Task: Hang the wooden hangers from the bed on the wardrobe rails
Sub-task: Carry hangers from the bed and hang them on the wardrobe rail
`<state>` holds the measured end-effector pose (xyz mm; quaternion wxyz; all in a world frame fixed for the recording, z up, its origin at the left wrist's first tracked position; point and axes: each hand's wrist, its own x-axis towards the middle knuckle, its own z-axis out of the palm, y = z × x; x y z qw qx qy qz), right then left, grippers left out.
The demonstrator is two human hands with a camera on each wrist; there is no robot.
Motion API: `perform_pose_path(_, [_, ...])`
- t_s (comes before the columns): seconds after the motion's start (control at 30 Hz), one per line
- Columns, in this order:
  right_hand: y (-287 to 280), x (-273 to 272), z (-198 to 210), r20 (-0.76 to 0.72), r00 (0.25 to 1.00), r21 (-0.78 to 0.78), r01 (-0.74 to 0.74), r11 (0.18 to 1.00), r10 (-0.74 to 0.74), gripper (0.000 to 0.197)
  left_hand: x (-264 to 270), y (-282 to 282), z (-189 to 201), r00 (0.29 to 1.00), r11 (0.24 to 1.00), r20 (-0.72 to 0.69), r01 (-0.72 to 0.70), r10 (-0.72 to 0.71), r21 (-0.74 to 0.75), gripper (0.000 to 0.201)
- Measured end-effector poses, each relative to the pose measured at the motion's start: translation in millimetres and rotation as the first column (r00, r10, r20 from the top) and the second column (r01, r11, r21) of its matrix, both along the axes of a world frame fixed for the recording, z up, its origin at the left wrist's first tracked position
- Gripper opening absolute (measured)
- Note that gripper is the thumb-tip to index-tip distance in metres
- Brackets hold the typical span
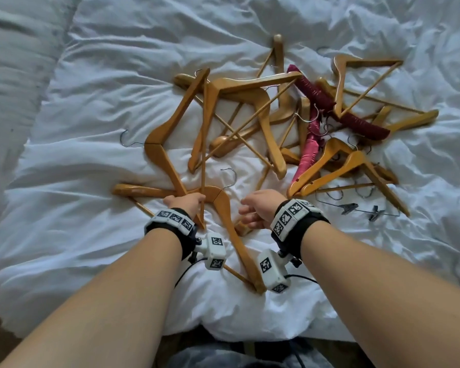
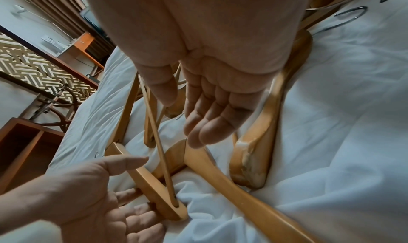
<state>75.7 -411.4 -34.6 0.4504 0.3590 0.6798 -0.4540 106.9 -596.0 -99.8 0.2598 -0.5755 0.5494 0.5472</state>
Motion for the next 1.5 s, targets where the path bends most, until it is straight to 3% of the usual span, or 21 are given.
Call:
perform_pose_path(0.07, [6, 4, 0, -0.001, 1.0, -0.004, -0.006, 1.0, 0.006, 0.032, 0, 1, 6, 0.999, 0.999, -0.003, 0.044, -0.044, -0.007, 0.074])
perform_pose_path(0.13, [11, 7, 4, -0.012, 1.0, -0.007, -0.019, 1.0, 0.019, 0.033, 2, 0, -2, 0.997, 0.997, -0.032, 0.065, -0.064, 0.036, 0.072])
perform_pose_path(0.2, [15, 7, 12, -0.022, 0.999, -0.012, -0.026, 1.0, 0.026, 0.032, 5, 1, 8, 0.995, 0.997, -0.104, 0.007, 0.002, 0.082, 0.058])
perform_pose_path(0.3, [17, 7, 33, -0.044, 0.999, -0.03, -0.027, 0.999, 0.026, 0.029, 10, 8, 50, 0.943, 0.97, -0.243, -0.197, 0.227, 0.145, 0.022])
perform_pose_path(0.43, [17, 5, 72, -0.1, 0.993, -0.076, -0.065, 0.995, 0.058, 0.025, 20, 16, 99, 0.873, 0.939, -0.349, -0.295, 0.34, 0.176, 0.031])
perform_pose_path(0.63, [24, 2, 135, -0.201, 0.96, -0.095, -0.215, 0.972, 0.193, 0.014, 55, 29, 170, 0.885, 0.973, -0.438, -0.213, 0.154, -0.087, 0.023])
perform_pose_path(0.77, [23, 16, 158, -0.245, 0.924, -0.119, -0.328, 0.937, 0.292, 0.018, 101, 42, 212, 0.898, 0.944, -0.44, -0.133, -0.014, -0.301, 0.017])
perform_pose_path(0.9, [4, 47, 174, -0.302, 0.875, -0.168, -0.441, 0.882, 0.379, 0.015, 158, 53, 244, 0.911, 0.908, -0.404, -0.098, -0.083, -0.407, 0.014])
perform_pose_path(1.2, [-52, 148, 225, -0.397, 0.753, -0.302, -0.648, 0.7, 0.525, 0.03, 303, 59, 296, 0.961, 0.792, -0.147, 0.102, -0.235, -0.602, 0.017])
perform_pose_path(1.33, [-64, 184, 238, -0.433, 0.711, -0.22, -0.679, 0.7, 0.554, 0.035, 364, 70, 313, 0.957, 0.674, 0.041, 0.233, -0.289, -0.701, 0.015])
perform_pose_path(1.43, [-63, 222, 249, -0.416, 0.703, -0.198, -0.689, 0.698, 0.577, 0.021, 422, 84, 321, 0.942, 0.587, 0.149, 0.305, -0.299, -0.75, 0.012])
perform_pose_path(1.5, [-57, 249, 247, -0.431, 0.671, -0.206, -0.724, 0.658, 0.604, 0.029, 462, 98, 322, 0.944, 0.548, 0.193, 0.315, -0.268, -0.775, 0.015])
